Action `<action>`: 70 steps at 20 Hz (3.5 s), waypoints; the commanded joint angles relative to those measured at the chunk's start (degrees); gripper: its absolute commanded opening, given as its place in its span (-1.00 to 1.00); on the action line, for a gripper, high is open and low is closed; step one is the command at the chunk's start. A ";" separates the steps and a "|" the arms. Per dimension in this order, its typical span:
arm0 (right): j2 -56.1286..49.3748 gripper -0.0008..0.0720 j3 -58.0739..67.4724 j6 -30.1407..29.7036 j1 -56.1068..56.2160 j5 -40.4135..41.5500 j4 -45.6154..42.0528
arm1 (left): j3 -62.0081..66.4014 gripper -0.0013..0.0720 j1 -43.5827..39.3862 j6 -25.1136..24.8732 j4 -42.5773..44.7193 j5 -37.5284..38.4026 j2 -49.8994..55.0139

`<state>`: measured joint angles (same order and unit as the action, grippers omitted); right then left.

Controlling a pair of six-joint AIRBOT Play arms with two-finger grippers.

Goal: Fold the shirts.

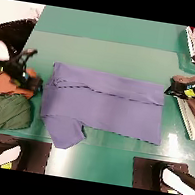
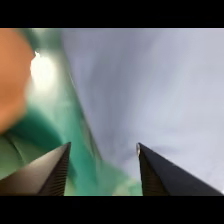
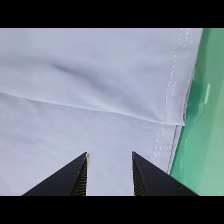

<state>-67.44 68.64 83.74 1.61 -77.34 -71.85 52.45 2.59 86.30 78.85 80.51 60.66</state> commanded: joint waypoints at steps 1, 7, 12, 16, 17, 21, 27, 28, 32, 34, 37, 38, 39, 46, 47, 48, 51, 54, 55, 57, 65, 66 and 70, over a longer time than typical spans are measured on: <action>4.46 -0.09 -0.07 -0.04 -0.13 0.61 0.33 | -17.84 0.40 0.00 4.13 -4.55 -0.09 -12.74; 5.29 -0.09 -0.07 -0.04 -0.07 0.24 0.42 | -31.17 0.40 0.00 8.31 -9.55 -5.01 -19.56; 5.29 -0.09 -0.07 -0.02 0.04 0.13 0.44 | -32.92 0.40 0.00 8.17 -16.33 -12.20 -19.54; 5.29 -0.09 -0.07 -0.02 0.04 -0.39 0.44 | -35.01 0.40 0.00 8.17 -16.52 -12.44 -19.54; 5.29 -0.09 -0.07 -0.02 0.04 -0.44 0.44 | -34.99 0.40 0.00 8.17 -16.57 -12.61 -19.54; 5.31 -0.09 -0.07 -0.02 -0.09 -1.75 0.20 | -34.51 -0.91 0.00 7.72 -16.85 -13.27 -19.54; 9.46 -0.09 -10.84 -0.28 -10.78 -9.14 -1.84 | -27.58 -0.90 0.00 4.74 -17.66 -9.90 -21.18; 11.21 -0.04 -16.26 -0.28 -13.79 -9.22 -2.75 | -26.40 -0.90 0.00 4.74 -17.81 -9.92 -21.86; 13.92 0.42 -36.09 -0.37 -24.50 -8.57 -1.25 | -24.00 -0.90 0.00 4.04 -18.01 -9.79 -21.86; 12.81 0.41 -41.77 -1.60 -25.22 -6.60 0.90 | -24.00 -0.90 0.00 3.72 -18.01 -10.08 -21.86; 9.90 0.23 -44.04 -1.73 -21.11 -2.73 1.84 | -24.00 -0.90 0.00 3.69 -18.01 -9.94 -21.86; 8.94 0.22 -43.30 -1.73 -19.08 -2.01 1.84 | -24.00 -0.90 0.00 3.69 -17.99 -10.03 -21.86; 8.20 0.18 -42.42 -1.70 -17.42 -1.51 1.79 | -24.00 -0.90 0.00 3.69 -17.90 -9.99 -21.86; 12.63 -0.94 -36.57 -1.77 -10.69 -5.64 -2.21 | -23.76 -0.91 0.00 3.72 -14.34 -0.46 -24.11; 15.17 -0.94 -36.06 -1.77 -10.10 -8.26 -4.87 | -23.76 -0.91 0.00 4.59 -13.92 1.03 -26.82; 17.55 -0.94 -35.50 -1.79 -9.68 -11.10 -7.37 | -23.76 -0.91 0.00 5.95 -13.81 2.67 -29.79; 24.94 -0.94 -32.83 -1.77 -8.41 -16.87 -11.80 | -23.37 -0.91 0.00 7.96 -15.96 9.07 -35.78; 26.80 -0.94 -27.28 -1.75 -6.80 -14.01 -11.89 | -20.76 -0.91 0.00 7.21 -16.72 5.88 -34.36; 25.14 -0.94 -25.09 -1.77 -5.88 -12.52 -11.87 | -19.69 -0.91 0.00 5.95 -16.74 2.99 -32.52; 20.09 -0.94 -20.72 -1.73 -4.48 -9.68 -11.78 | -16.65 -0.91 0.00 2.97 -16.74 -3.06 -26.67; -4.96 -0.94 -1.97 -1.73 -2.75 -1.25 -8.48 | 4.63 -0.90 0.00 -7.96 -18.03 -19.06 6.27; -7.39 -0.94 -0.07 -1.73 -2.75 -0.17 -7.48 | 7.19 -0.90 0.00 -8.92 -18.05 -20.46 9.70; -16.52 -0.93 6.88 -1.75 -2.75 1.31 -3.02 | 12.28 -0.90 0.00 -10.29 -18.60 -25.62 17.92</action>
<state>-77.41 70.50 81.97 -1.21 -77.82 -78.50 60.53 2.52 78.19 60.95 59.88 72.14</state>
